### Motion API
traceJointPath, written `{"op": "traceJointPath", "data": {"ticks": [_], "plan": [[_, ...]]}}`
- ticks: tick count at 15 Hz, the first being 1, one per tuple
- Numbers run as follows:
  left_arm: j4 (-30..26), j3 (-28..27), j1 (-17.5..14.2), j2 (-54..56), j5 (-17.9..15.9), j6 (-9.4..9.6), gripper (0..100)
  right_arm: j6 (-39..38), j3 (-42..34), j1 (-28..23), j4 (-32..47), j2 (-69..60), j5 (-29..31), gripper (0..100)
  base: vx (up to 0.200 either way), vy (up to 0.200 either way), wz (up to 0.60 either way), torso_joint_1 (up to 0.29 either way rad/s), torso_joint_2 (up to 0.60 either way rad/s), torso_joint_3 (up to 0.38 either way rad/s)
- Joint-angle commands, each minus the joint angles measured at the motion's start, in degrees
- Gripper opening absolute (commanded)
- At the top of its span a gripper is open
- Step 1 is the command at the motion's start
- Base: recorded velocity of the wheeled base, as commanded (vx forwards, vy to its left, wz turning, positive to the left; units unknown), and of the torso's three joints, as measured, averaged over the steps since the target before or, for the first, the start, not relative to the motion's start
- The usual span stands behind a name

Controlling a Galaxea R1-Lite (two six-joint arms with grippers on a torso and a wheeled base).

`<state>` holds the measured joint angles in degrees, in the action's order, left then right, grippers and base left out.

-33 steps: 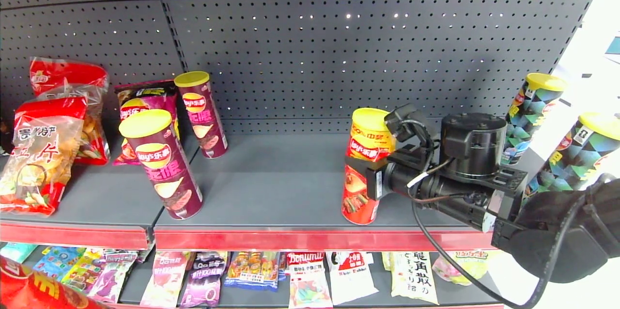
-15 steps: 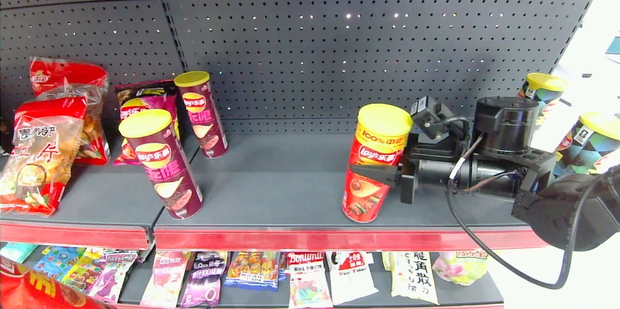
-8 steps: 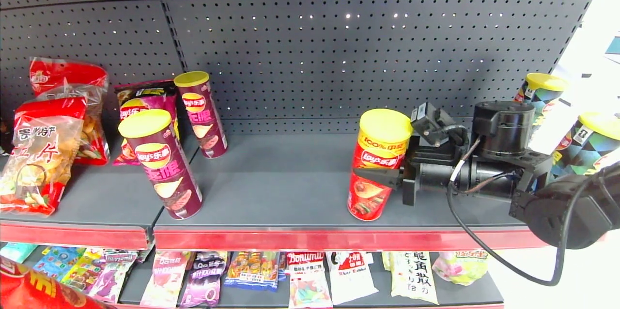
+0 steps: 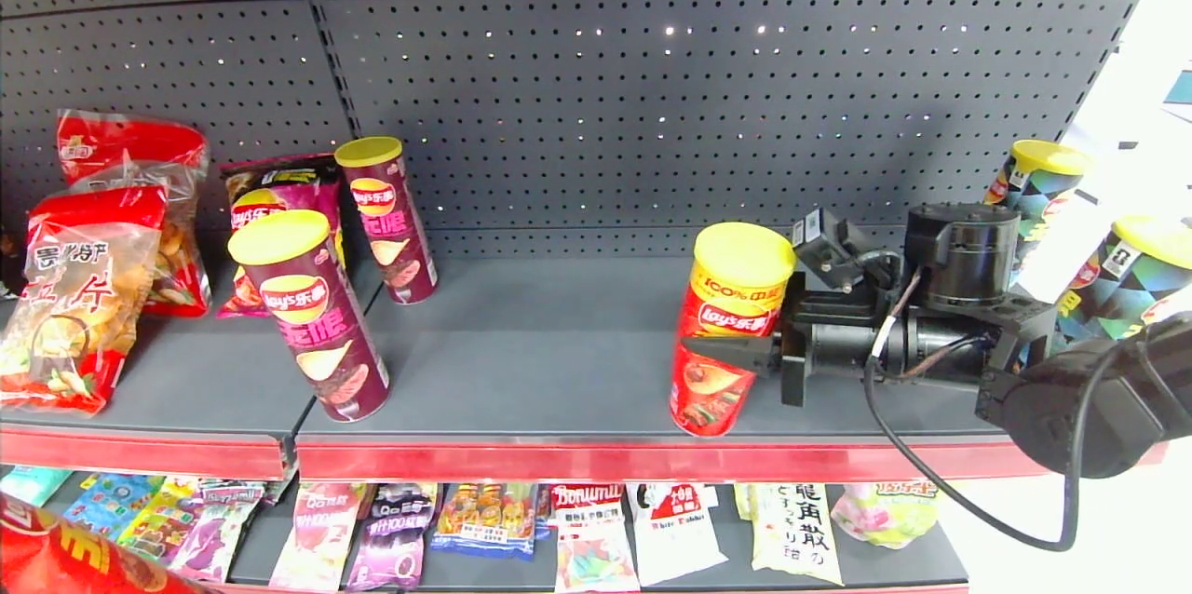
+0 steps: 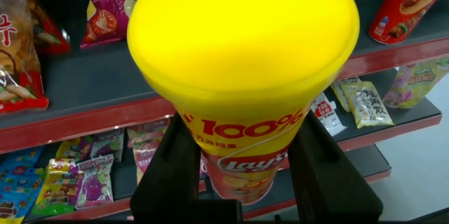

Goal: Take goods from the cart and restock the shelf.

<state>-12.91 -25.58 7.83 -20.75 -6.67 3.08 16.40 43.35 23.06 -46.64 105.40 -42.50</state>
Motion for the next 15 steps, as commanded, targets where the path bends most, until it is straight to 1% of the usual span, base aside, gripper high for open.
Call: {"op": "traceJointPath", "data": {"ticks": [1,10,11,15], "plan": [[0.0,0.1,0.0,0.0,0.0,-0.01,0,0.0,-0.1,0.0,0.0,0.2,0.0,0,0.0,0.0,0.0,0.0,0.0,0.0],[0.0,0.2,0.0,-0.1,-0.1,-0.01,0,0.2,-0.5,0.1,-0.3,1.1,0.1,0,0.0,0.0,0.0,0.0,0.0,0.0],[0.0,0.2,0.0,-0.1,-0.1,-0.01,0,0.3,-0.5,0.2,-0.3,1.2,0.1,100,0.0,0.0,0.0,0.0,0.0,0.0],[0.0,0.2,0.0,0.0,-0.1,-0.01,0,0.2,0.2,0.2,-0.3,1.3,0.1,100,0.0,0.0,0.0,0.0,0.0,0.0]]}}
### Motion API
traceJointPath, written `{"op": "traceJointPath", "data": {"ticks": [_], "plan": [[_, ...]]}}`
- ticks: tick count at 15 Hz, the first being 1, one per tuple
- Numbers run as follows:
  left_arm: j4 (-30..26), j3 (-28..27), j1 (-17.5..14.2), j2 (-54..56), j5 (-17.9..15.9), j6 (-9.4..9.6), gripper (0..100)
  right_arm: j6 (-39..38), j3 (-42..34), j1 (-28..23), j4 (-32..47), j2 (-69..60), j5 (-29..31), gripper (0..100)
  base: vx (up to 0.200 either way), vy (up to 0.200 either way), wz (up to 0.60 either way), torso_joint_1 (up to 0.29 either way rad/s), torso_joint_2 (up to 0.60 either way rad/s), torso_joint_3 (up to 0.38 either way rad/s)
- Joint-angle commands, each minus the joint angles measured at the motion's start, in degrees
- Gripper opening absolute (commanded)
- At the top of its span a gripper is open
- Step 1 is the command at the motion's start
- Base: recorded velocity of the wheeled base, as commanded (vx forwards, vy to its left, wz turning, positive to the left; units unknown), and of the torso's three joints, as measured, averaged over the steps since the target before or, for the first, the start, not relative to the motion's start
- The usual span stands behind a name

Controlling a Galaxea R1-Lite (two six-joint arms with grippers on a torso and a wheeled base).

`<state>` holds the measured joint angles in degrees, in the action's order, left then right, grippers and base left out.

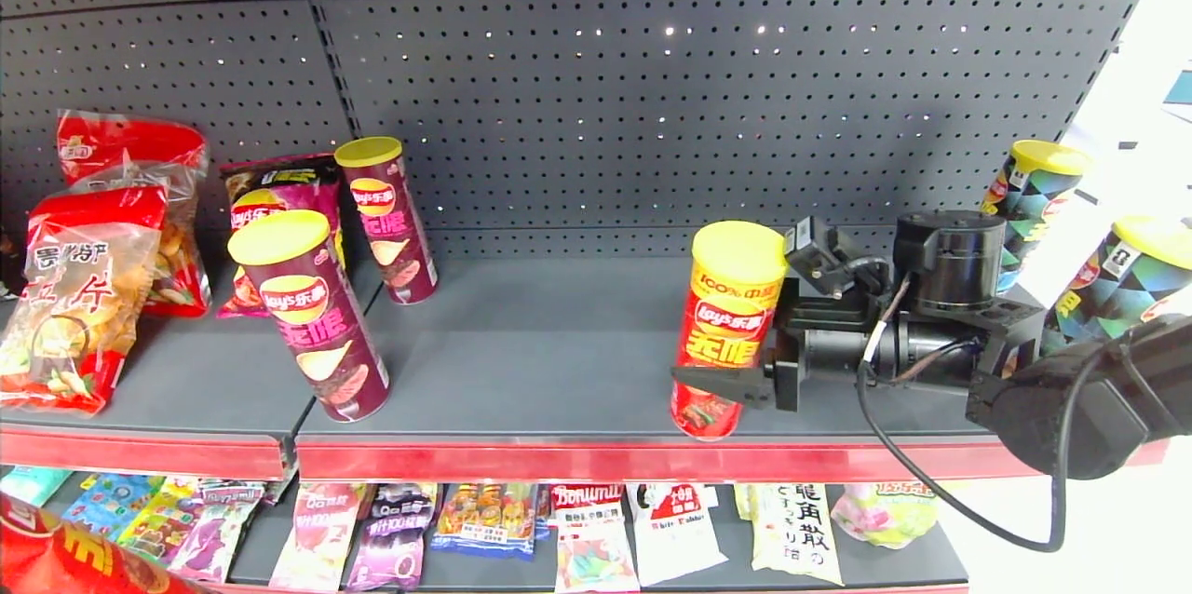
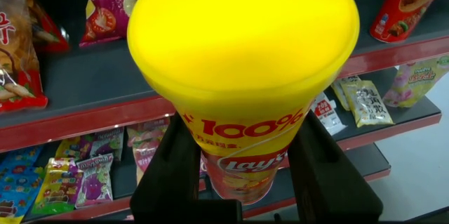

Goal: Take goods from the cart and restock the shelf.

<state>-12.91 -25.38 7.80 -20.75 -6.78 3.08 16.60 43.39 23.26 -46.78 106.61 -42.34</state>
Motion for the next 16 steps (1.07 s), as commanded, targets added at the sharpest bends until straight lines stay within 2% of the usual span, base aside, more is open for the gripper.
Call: {"op": "traceJointPath", "data": {"ticks": [1,5,8,10,16], "plan": [[0.0,0.0,0.0,0.0,0.0,-0.01,0,0.0,0.2,0.0,-0.2,0.1,0.1,100,0.0,0.0,0.0,0.0,0.0,0.0],[0.0,0.0,0.0,0.0,0.0,-0.01,0,0.0,-0.7,-0.2,-0.2,-0.8,0.5,100,0.0,0.0,0.0,0.0,0.0,0.0],[0.0,0.0,0.0,0.0,0.0,-0.01,0,-0.3,-2.1,-0.3,-0.2,-2.8,3.1,100,0.0,0.0,0.0,0.0,0.0,0.0],[0.0,0.1,0.0,0.0,-0.1,-0.01,0,0.1,-5.4,-1.9,-0.3,-4.8,4.2,100,0.0,0.0,0.0,0.0,0.0,0.0],[0.0,0.2,0.0,-0.1,-1.0,-0.01,0,-0.2,-13.8,-2.3,-0.3,-13.0,7.7,100,0.0,0.0,0.0,0.0,0.0,0.0]]}}
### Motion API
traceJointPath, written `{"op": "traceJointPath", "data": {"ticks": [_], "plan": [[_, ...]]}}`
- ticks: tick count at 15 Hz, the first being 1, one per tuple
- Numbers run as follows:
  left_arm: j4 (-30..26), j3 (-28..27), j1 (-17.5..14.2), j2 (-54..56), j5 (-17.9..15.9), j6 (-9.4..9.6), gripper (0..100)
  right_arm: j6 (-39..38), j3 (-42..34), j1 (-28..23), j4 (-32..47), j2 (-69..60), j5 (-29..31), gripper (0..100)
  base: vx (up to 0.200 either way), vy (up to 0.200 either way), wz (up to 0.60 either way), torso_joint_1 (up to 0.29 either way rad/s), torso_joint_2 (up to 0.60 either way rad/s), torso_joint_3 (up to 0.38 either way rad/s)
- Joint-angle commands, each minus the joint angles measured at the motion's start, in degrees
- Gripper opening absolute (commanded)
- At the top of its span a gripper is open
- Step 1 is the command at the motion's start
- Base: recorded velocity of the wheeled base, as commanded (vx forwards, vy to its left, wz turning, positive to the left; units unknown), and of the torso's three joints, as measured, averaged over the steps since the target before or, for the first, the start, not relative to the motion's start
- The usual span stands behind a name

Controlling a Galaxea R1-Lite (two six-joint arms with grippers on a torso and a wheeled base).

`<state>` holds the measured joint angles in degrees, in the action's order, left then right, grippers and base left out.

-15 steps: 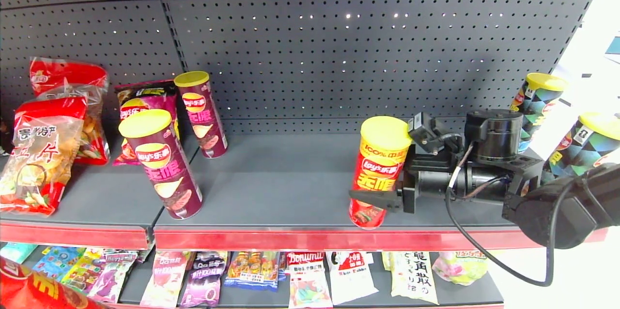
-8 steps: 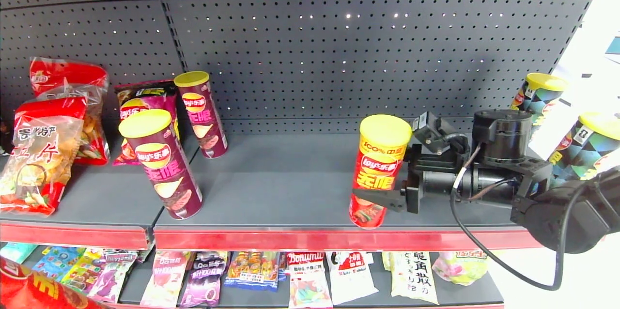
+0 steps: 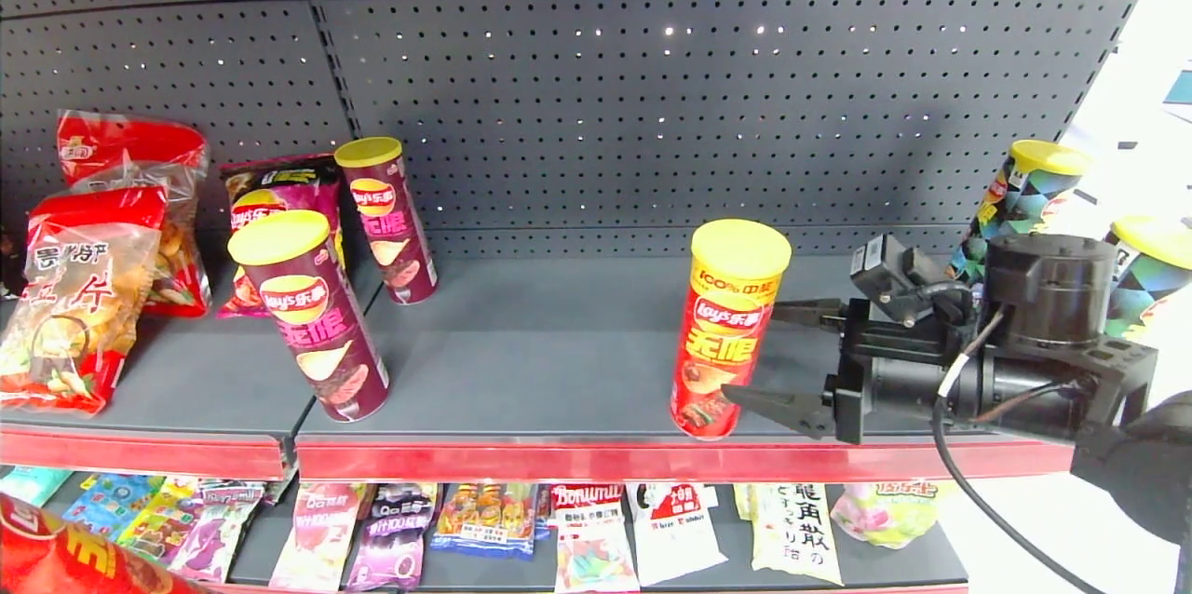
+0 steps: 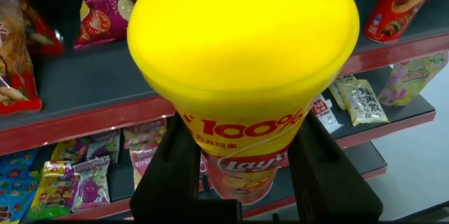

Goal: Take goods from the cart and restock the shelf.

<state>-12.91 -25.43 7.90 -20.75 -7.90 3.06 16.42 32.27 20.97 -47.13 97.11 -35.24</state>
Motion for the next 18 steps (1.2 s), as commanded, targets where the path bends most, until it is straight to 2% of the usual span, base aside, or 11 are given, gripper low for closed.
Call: {"op": "traceJointPath", "data": {"ticks": [1,5,7,10,13,14,15,16,18], "plan": [[0.0,0.2,0.0,-0.1,-0.3,0.02,0,-0.1,-4.2,0.0,0.0,-4.9,1.4,100,0.0,0.0,0.0,0.0,0.0,0.0],[0.0,0.1,0.0,-0.3,-0.9,0.02,0,-0.1,-10.4,0.3,0.0,-12.9,5.4,100,0.0,0.0,0.0,0.0,0.0,0.0],[0.0,0.2,0.0,-0.4,-1.9,0.02,0,-0.1,-15.0,0.6,0.0,-20.3,10.3,100,0.0,0.0,0.0,0.0,0.0,0.0],[0.1,-0.3,0.0,-1.3,-1.9,0.1,0,-0.6,-23.0,1.0,0.1,-34.2,23.2,100,0.0,0.0,0.0,0.0,0.0,0.0],[0.1,-1.6,0.0,-3.0,-2.6,0.19,0,-7.6,-28.0,-0.3,2.3,-53.3,44.2,100,0.0,0.0,0.0,0.0,0.0,0.0],[0.1,-2.4,0.0,-3.8,-3.3,0.19,0,-9.0,-28.7,-1.3,5.5,-58.6,47.5,100,0.0,0.0,0.0,0.0,0.0,0.0],[0.1,-3.2,0.0,-4.7,-4.0,0.19,0,-9.4,-28.2,-2.2,10.7,-63.6,48.0,100,0.0,0.0,0.0,0.0,0.0,0.0],[0.1,-4.8,0.0,-6.3,-5.0,0.19,0,-9.3,-26.1,-3.5,23.0,-71.1,48.6,100,0.0,0.0,0.0,0.0,0.0,0.0],[0.1,-6.2,0.0,-7.3,-7.0,0.19,0,-9.0,-16.4,-5.2,45.6,-79.4,48.7,100,0.0,0.0,0.0,0.0,0.0,0.0]]}}
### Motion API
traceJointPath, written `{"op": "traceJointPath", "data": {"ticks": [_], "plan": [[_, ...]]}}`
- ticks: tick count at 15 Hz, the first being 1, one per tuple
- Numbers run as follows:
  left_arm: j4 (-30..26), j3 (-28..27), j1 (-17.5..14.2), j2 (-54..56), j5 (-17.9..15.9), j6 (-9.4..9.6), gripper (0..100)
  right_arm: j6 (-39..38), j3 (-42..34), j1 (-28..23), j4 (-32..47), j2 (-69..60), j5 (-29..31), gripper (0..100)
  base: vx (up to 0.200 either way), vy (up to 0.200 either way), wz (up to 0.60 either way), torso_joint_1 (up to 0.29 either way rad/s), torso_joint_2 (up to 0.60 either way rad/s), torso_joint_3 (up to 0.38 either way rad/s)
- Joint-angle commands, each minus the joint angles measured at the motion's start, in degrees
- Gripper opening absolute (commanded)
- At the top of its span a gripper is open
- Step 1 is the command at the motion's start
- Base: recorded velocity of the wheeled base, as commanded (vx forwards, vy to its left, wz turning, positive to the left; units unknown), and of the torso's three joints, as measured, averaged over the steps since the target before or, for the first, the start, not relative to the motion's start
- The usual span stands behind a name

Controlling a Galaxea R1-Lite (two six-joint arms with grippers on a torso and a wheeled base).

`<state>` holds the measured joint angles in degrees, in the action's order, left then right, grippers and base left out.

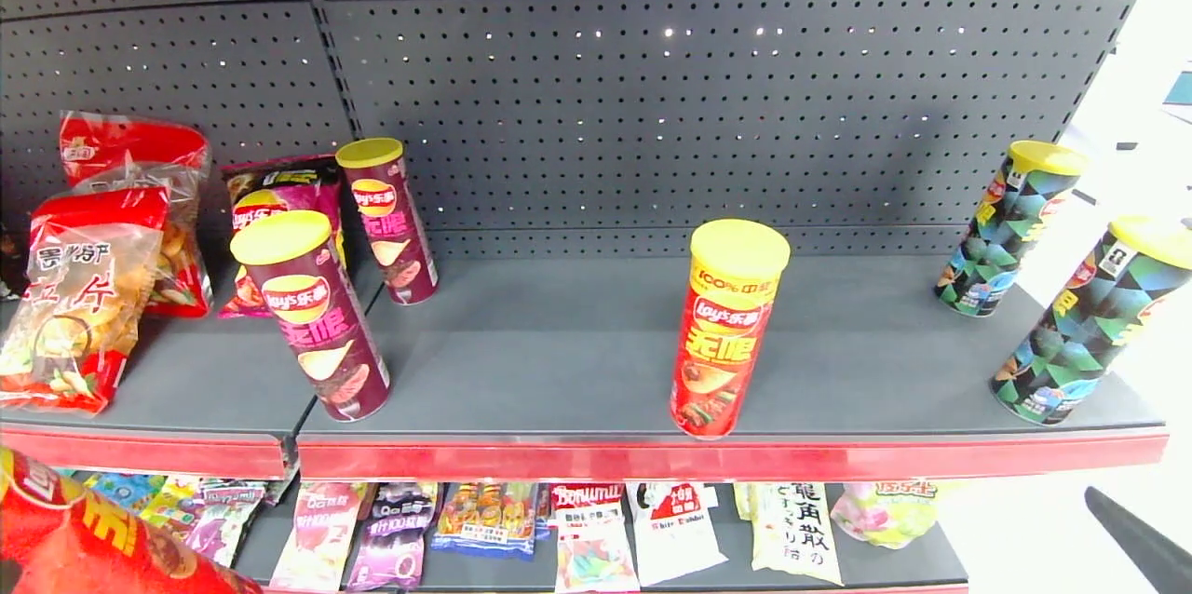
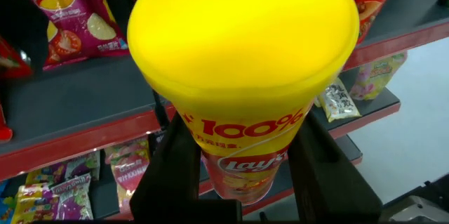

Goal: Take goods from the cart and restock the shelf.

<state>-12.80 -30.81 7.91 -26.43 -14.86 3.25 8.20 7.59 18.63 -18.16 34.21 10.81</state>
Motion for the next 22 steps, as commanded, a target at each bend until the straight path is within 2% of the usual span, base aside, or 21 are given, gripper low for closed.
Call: {"op": "traceJointPath", "data": {"ticks": [1,2,3,4,6,7,8,9,10,13,15,16,19,20,21,22], "plan": [[0.0,-1.1,0.0,-1.5,-1.0,0.0,0,-0.9,13.9,-3.8,28.1,-19.4,2.8,100,0.0,0.0,0.0,0.0,0.0,0.0],[0.1,-1.3,0.0,-1.3,-1.7,0.0,0,-1.2,16.6,-5.3,36.2,-22.2,3.8,100,0.0,0.0,0.0,0.0,0.0,0.0],[0.1,-1.3,0.0,-1.2,-2.1,0.0,0,-1.2,16.5,-9.3,42.2,-26.4,4.4,100,0.0,0.0,0.0,0.0,0.0,0.0],[0.1,-1.3,0.0,-1.1,-2.1,0.0,0,-1.3,14.9,-14.1,43.4,-26.8,4.6,100,0.0,0.0,0.0,0.0,0.0,0.0],[0.1,-1.3,0.0,-1.1,-2.2,0.0,0,-1.6,10.2,-30.4,43.0,-26.6,3.2,100,0.0,0.0,0.0,0.0,0.0,0.0],[0.1,-1.3,0.0,-1.0,-2.2,0.0,0,-2.0,8.5,-32.7,42.5,-27.9,-2.7,100,0.0,0.0,0.0,0.0,0.0,0.0],[0.1,-1.4,0.0,-0.7,-2.2,0.0,0,-3.0,6.6,-32.4,39.8,-28.8,-10.9,100,0.0,0.0,0.0,0.0,0.0,0.0],[0.1,-1.3,0.0,-0.2,-2.2,0.0,0,-5.5,4.3,-32.1,31.8,-28.2,-17.1,100,0.0,0.0,0.0,0.0,0.0,0.0],[0.1,-1.3,0.0,0.1,-2.1,0.0,0,-5.5,1.9,-30.1,27.6,-27.3,-19.9,100,0.0,0.0,0.0,0.0,0.0,0.0],[0.1,-1.3,0.0,0.6,-2.1,-0.09,0,-5.7,3.4,-21.7,25.7,-21.6,-19.7,100,0.0,0.0,0.0,0.0,0.0,0.0],[0.1,-1.0,0.0,0.6,-2.1,-0.09,0,-5.6,-3.1,-18.3,25.1,-29.4,-21.4,100,0.0,0.0,0.0,0.0,0.0,0.0],[0.1,-1.0,0.0,0.6,-2.1,-0.09,0,-6.1,-3.3,-16.4,24.8,-30.9,-22.8,100,0.0,0.0,0.0,0.0,0.0,0.0],[0.1,-0.7,0.1,0.6,-2.2,-0.18,0,-7.8,-4.7,-18.5,21.8,-34.2,-21.4,100,0.0,0.0,0.0,0.0,0.0,0.0],[0.6,-0.7,0.1,0.7,-2.6,-0.27,0,-8.0,-6.4,-18.5,18.1,-34.1,-17.2,100,0.0,0.0,0.0,0.0,0.0,0.0],[1.0,-0.5,0.1,0.8,-3.5,-0.27,0,-7.9,-7.2,-18.5,16.1,-34.1,-15.5,100,0.0,0.0,0.0,0.0,0.0,0.0],[2.3,0.3,0.0,0.9,-5.5,-0.88,0,-7.9,-7.6,-18.5,17.9,-34.1,-10.8,100,0.0,0.0,0.0,0.0,0.0,0.0]]}}
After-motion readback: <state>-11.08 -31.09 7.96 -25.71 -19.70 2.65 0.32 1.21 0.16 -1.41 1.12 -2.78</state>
